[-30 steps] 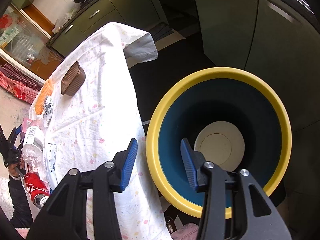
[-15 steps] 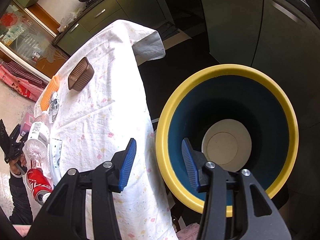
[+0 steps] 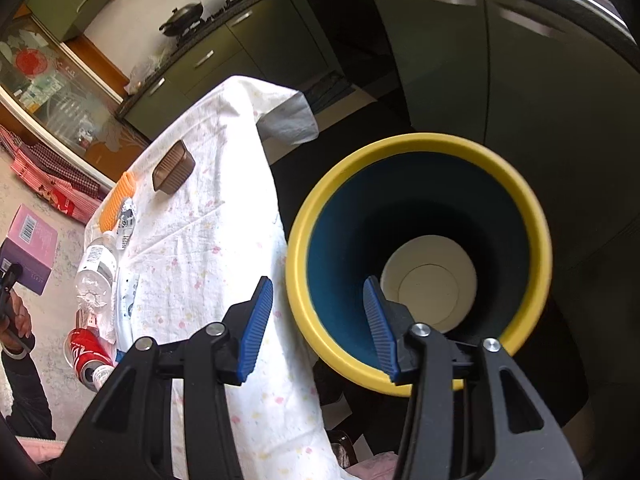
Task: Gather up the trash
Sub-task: 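Carry the purple box over the yellow bin and open the left gripper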
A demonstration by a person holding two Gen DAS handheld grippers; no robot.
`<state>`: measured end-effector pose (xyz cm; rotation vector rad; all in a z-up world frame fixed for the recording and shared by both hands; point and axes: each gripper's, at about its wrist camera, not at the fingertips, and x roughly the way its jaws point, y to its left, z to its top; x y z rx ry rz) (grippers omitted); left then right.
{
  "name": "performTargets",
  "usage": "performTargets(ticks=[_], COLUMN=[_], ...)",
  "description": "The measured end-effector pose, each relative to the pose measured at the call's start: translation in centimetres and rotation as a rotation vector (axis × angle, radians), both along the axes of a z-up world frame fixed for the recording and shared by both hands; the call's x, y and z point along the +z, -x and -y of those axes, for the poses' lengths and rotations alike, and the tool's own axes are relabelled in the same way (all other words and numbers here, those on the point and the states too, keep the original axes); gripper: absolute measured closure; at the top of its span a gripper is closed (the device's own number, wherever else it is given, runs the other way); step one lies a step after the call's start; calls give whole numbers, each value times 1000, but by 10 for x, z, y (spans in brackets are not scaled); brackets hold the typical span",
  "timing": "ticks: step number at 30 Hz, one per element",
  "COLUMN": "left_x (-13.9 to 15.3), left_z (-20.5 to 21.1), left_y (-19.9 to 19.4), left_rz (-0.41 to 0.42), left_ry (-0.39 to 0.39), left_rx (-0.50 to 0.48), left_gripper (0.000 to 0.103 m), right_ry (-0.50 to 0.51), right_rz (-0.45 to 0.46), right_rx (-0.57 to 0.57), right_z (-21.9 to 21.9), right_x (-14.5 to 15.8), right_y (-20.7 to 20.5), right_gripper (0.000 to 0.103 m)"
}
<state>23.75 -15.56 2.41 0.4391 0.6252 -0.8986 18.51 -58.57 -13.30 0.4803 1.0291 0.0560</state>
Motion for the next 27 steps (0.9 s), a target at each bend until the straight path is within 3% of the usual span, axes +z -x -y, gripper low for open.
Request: performTargets(ticks=[8,13,18,23,27], left_x=[-15,-50,-99,-133,-132], left_z=[149,242,321,366,368], left_y=[10,5,-8,-15,-12], left_rz=[-72,-138,-180,-221,-212], left_ry=[-32,-99,-196,-241,-225], left_rx=[-231,-321,-350,-325,-300], left_gripper=[25,25,25,24,14], right_ry=[12,11,-12,-34,-46], right_rz=[63,77,70,66,70], right_rx=[-91,-142,-178,-196,-199], right_z=[45,67,82,90,91], right_x=[16,16,6,-2,-5], right_y=[63,90,102,106,104], right_gripper=[58,58,58,57,54])
